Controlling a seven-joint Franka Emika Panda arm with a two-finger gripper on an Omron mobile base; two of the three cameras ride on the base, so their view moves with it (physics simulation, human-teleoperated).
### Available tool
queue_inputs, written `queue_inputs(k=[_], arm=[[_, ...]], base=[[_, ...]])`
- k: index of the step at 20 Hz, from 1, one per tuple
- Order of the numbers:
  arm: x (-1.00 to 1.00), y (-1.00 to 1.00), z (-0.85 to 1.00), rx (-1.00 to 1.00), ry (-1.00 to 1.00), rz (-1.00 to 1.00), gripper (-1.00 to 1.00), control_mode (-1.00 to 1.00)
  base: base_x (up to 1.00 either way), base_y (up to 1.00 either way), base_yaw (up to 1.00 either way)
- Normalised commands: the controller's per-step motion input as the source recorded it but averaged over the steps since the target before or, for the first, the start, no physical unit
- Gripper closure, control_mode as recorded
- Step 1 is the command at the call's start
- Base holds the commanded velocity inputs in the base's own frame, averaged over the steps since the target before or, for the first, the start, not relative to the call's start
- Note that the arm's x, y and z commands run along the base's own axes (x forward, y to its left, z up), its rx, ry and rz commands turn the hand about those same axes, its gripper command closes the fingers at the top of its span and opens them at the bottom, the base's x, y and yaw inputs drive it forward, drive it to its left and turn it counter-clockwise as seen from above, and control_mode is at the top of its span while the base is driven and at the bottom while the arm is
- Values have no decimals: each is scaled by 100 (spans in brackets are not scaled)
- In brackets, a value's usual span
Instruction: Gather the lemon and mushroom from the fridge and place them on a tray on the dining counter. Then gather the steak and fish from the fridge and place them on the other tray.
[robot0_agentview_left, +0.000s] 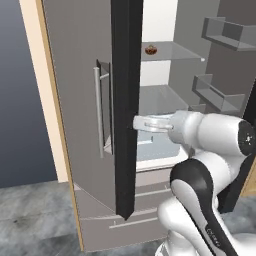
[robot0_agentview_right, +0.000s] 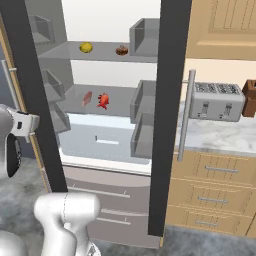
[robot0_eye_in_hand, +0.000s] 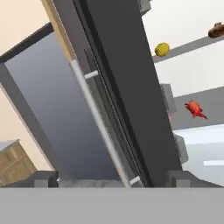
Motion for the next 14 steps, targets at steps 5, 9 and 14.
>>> queue_inputs(k=[5,9,14], arm=[[0,-98,57,32,21,-7,-100,-100],[0,-78,25,29,21,-4,-100,-100],[9,-35,0,12,14,3,-100,-100]], base=[[0,0,0],[0,0,0],[0,0,0]])
